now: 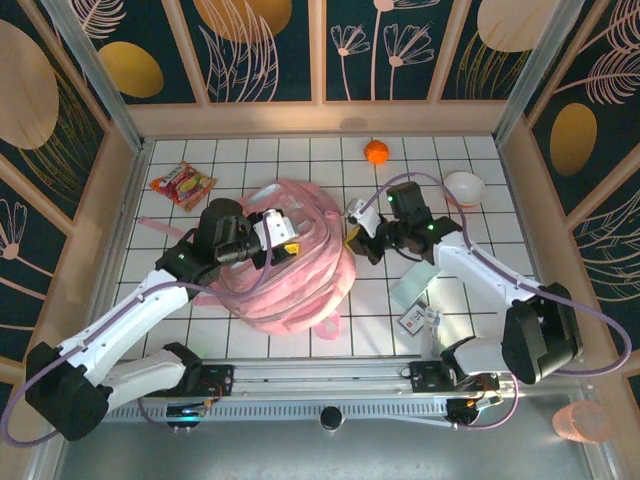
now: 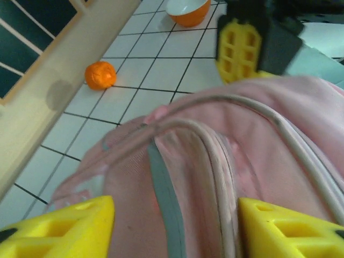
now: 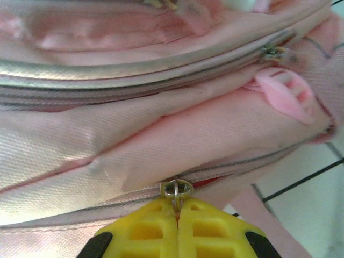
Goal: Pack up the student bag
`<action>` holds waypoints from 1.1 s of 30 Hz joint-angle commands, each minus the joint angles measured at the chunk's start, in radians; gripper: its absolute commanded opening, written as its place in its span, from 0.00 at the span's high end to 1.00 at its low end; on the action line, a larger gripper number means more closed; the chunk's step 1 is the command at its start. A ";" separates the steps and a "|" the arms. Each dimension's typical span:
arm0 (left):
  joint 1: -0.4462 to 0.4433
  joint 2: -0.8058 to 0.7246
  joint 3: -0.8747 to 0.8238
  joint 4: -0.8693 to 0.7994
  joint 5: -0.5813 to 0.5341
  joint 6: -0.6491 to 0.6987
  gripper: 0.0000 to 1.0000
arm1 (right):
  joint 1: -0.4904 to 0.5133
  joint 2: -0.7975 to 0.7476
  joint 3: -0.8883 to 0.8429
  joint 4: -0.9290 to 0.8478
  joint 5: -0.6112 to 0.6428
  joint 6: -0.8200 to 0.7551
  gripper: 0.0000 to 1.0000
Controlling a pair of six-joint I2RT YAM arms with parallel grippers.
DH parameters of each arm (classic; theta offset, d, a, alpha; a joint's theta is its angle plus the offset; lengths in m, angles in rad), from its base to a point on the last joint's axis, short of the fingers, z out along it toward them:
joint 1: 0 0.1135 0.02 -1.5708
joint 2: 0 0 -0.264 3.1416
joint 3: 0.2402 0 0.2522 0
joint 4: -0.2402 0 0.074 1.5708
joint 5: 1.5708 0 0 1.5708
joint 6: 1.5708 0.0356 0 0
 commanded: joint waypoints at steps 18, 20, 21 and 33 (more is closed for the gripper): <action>-0.367 0.049 0.022 -0.176 -0.376 -0.275 0.25 | 0.181 -0.143 -0.061 0.155 -0.031 0.217 1.00; -0.366 0.062 0.019 -0.203 -0.385 -0.260 0.40 | 0.180 -0.146 -0.059 0.156 -0.031 0.219 1.00; -0.366 0.061 0.015 -0.209 -0.385 -0.253 0.53 | 0.180 -0.147 -0.057 0.155 -0.028 0.217 1.00; -0.367 -0.148 -0.083 -0.114 -0.120 -0.033 1.00 | 0.041 -0.033 -0.067 0.226 0.014 0.202 1.00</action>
